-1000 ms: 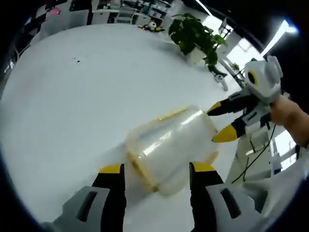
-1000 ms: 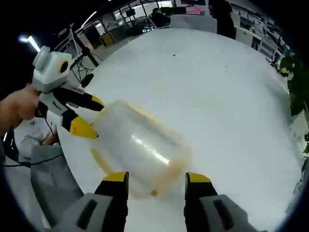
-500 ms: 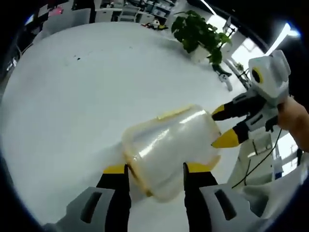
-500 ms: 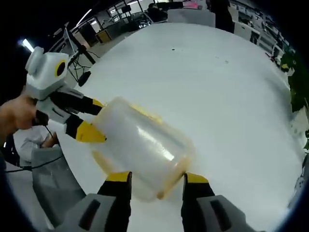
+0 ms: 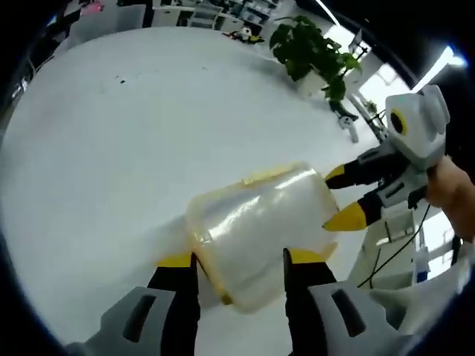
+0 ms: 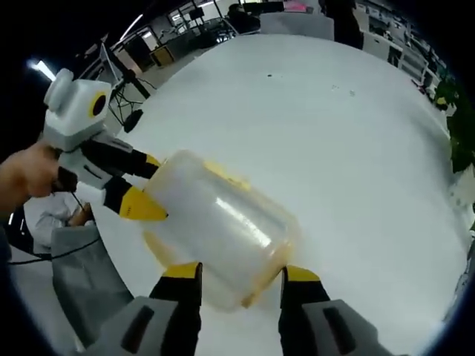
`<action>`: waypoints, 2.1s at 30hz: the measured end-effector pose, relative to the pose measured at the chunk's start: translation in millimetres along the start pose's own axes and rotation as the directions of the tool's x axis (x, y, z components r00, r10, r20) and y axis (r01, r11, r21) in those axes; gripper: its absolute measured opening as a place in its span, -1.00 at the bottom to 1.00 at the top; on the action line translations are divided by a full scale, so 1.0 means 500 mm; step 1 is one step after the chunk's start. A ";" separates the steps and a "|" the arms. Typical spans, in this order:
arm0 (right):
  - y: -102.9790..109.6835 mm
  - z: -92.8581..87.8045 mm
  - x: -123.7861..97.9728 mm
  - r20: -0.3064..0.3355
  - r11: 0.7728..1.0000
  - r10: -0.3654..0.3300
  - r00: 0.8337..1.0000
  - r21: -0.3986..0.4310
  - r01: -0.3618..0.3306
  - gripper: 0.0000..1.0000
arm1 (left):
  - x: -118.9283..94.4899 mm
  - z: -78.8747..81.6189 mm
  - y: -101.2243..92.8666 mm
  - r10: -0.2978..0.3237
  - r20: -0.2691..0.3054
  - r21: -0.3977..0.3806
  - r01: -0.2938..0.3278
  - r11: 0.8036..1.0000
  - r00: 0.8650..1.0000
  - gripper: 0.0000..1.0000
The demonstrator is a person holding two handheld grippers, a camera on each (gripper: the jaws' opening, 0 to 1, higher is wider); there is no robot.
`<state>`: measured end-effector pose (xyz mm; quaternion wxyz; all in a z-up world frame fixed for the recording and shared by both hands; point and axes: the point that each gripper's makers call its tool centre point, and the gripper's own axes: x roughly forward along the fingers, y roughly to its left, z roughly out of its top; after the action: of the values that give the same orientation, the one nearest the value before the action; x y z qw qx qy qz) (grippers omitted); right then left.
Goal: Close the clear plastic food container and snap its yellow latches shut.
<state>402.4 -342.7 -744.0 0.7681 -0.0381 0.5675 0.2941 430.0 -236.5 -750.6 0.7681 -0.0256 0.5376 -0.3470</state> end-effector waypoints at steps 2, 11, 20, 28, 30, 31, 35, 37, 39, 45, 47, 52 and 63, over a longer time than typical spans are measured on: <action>-0.002 0.002 -0.002 0.017 1.000 0.005 1.000 0.015 -0.005 -0.20 | -0.003 0.002 0.000 -0.009 0.018 -0.001 0.009 1.000 1.000 -0.12; -0.011 0.002 -0.029 0.045 0.995 -0.012 0.999 -0.100 0.017 -0.23 | -0.020 0.006 -0.009 -0.021 0.039 0.119 0.017 0.993 0.999 0.15; -0.028 0.025 -0.069 0.142 0.953 0.043 0.989 -0.302 0.002 -0.26 | -0.067 0.037 -0.029 -0.094 0.083 0.498 0.040 0.866 0.992 0.10; 0.034 0.055 -0.099 0.169 0.793 0.212 0.963 -0.606 -0.068 -0.37 | -0.104 0.073 -0.103 -0.292 0.104 0.674 0.149 0.723 0.951 -0.13; 0.053 0.050 -0.098 0.144 0.765 0.248 0.958 -0.636 -0.102 -0.38 | -0.104 0.074 -0.112 -0.321 0.093 0.672 0.178 0.719 0.942 -0.13; 0.062 0.052 -0.098 0.142 0.754 0.265 0.954 -0.647 -0.112 -0.39 | -0.103 0.072 -0.119 -0.337 0.073 0.707 0.190 0.682 0.939 -0.16; 0.095 0.065 -0.095 0.143 0.707 0.310 0.940 -0.695 -0.128 -0.47 | -0.090 0.071 -0.126 -0.337 0.041 0.738 0.199 0.645 0.941 -0.36; 0.106 0.067 -0.082 0.118 0.683 0.312 0.943 -0.718 -0.136 -0.46 | -0.081 0.069 -0.137 -0.358 0.029 0.746 0.219 0.629 0.933 -0.35; 0.107 0.068 -0.065 0.092 0.668 0.294 0.951 -0.732 -0.135 -0.53 | -0.073 0.054 -0.154 -0.389 -0.020 0.771 0.262 0.580 0.921 -0.33; 0.115 0.067 -0.036 0.072 0.632 0.287 0.955 -0.764 -0.132 -0.49 | -0.030 0.033 -0.137 -0.269 -0.072 0.849 0.201 0.488 0.960 -0.42; 0.107 0.066 -0.025 0.060 0.613 0.262 0.963 -0.781 -0.118 -0.47 | -0.020 0.035 -0.132 -0.254 -0.064 0.846 0.187 0.498 0.965 -0.47; 0.099 0.078 -0.014 0.052 0.599 0.249 0.967 -0.793 -0.111 -0.47 | -0.018 0.020 -0.153 -0.293 -0.068 0.833 0.216 0.509 0.954 -0.40; 0.074 0.103 0.013 0.022 0.598 0.225 0.974 -0.792 -0.121 -0.18 | -0.002 -0.015 -0.167 -0.242 -0.093 0.881 0.194 0.433 0.966 -0.14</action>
<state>429.0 -289.6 -721.6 0.6737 -0.2976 0.3353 0.5875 381.2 -296.4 -718.7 0.6309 0.2979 0.2541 -0.6698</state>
